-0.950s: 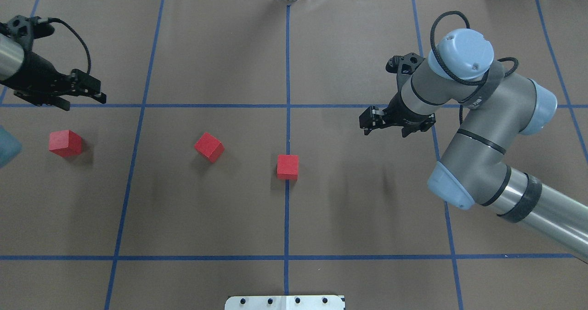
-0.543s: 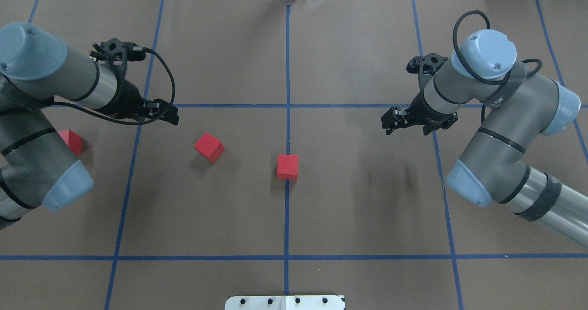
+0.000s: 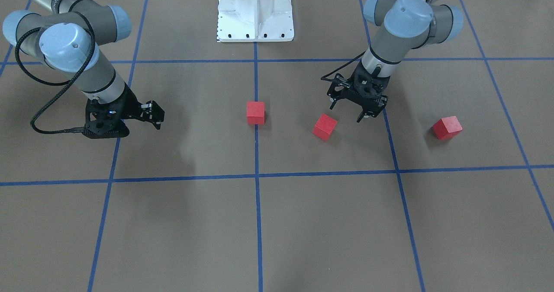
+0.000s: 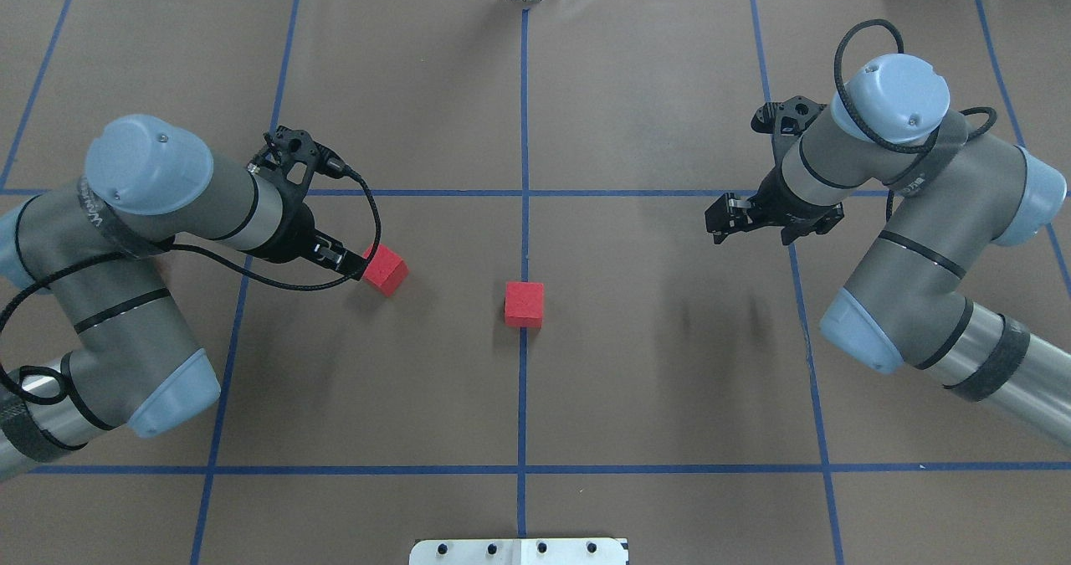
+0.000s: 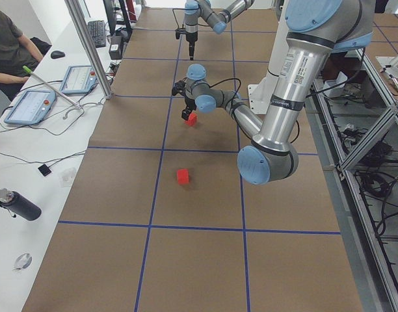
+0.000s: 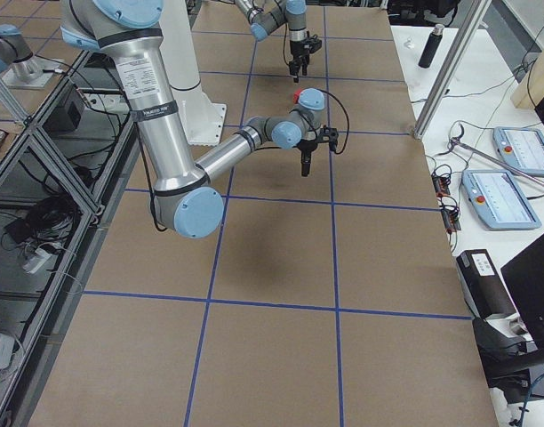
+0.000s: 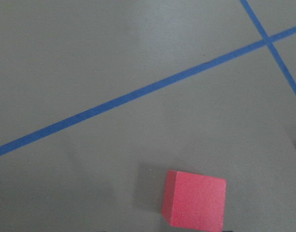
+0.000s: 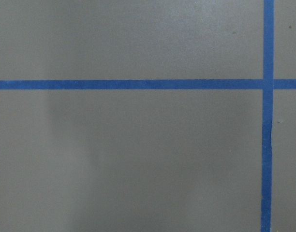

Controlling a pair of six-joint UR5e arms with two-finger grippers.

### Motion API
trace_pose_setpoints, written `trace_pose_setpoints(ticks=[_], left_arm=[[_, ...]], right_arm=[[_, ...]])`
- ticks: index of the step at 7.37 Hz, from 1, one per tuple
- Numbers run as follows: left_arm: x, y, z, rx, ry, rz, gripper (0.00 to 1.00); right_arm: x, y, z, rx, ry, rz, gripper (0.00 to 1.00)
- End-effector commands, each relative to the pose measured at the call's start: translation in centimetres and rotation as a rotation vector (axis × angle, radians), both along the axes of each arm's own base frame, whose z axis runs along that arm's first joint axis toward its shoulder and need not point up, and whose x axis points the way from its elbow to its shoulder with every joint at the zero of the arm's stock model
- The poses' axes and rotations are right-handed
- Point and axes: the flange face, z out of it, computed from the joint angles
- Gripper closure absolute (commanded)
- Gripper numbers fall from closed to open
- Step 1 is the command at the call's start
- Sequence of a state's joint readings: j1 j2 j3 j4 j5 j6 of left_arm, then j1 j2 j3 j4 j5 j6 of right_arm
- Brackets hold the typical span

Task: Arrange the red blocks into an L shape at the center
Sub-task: 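Grasp the middle red cube with the left gripper while the right arm withdraws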

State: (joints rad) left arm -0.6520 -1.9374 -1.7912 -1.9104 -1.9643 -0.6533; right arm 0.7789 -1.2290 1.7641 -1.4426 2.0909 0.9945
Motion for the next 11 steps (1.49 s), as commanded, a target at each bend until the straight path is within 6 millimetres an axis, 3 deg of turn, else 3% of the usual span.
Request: trace_pose_setpoints(ticks=[1, 5, 6, 9, 10, 11], left_arm=[[4.0, 0.2, 0.1, 0.05, -0.046, -0.017, 0.08], [6.1, -1.0, -0.2, 0.05, -0.064, -0.024, 0.09], [6.5, -1.1, -0.2, 0.048, -0.066, -0.023, 0.19], [6.7, -1.2, 0.1, 0.041, -0.072, -0.023, 0.74], [6.8, -1.3, -1.1, 0.031, -0.055, -0.035, 0.94], [6.7, -1.3, -2.0, 0.016, -0.041, -0.048, 1.0]], right_arm=[[0.2, -0.3, 0.4, -0.005, 0.007, 0.006, 0.0], [0.2, -0.3, 0.8, -0.009, 0.011, 0.007, 0.0], [0.2, -0.4, 0.9, -0.011, 0.013, 0.007, 0.0], [0.0, -0.4, 1.3, -0.018, 0.019, 0.007, 0.0], [0.0, -0.4, 1.2, -0.016, 0.018, 0.007, 0.0], [0.0, -0.4, 1.1, -0.015, 0.017, 0.007, 0.0]])
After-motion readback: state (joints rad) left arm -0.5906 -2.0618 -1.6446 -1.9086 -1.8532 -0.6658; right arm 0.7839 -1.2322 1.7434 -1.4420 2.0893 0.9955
